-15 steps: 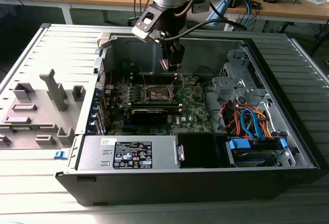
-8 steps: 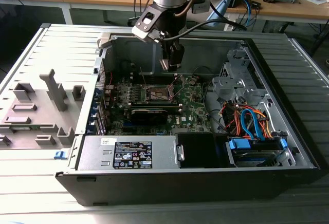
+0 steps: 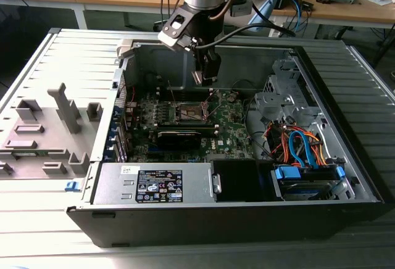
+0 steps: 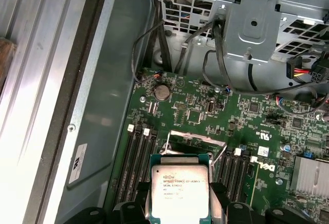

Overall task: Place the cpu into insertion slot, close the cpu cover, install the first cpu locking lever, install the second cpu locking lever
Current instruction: 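Place the cpu into insertion slot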

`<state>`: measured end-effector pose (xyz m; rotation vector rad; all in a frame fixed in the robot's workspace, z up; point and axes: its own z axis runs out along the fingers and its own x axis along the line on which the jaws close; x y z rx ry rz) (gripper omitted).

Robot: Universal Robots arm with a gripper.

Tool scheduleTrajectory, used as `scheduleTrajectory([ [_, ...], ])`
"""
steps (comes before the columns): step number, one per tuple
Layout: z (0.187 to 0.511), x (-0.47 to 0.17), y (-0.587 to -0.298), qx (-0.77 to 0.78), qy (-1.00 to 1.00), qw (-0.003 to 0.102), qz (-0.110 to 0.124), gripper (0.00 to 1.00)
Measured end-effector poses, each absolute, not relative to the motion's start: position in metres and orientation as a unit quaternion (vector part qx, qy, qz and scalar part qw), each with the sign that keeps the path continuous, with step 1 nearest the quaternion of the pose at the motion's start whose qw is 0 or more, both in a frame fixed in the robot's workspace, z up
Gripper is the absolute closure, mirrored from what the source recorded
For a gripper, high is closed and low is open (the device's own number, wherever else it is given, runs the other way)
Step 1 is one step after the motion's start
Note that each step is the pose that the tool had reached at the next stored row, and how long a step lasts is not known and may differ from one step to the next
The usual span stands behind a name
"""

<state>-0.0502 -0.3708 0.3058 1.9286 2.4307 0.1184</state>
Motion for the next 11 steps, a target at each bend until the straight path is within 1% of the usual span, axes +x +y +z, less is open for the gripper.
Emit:
scheduleTrajectory([
  [11, 0.3053, -0.0502, -0.3708, 0.627, 0.778, 0.018, 0.038, 0.46],
])
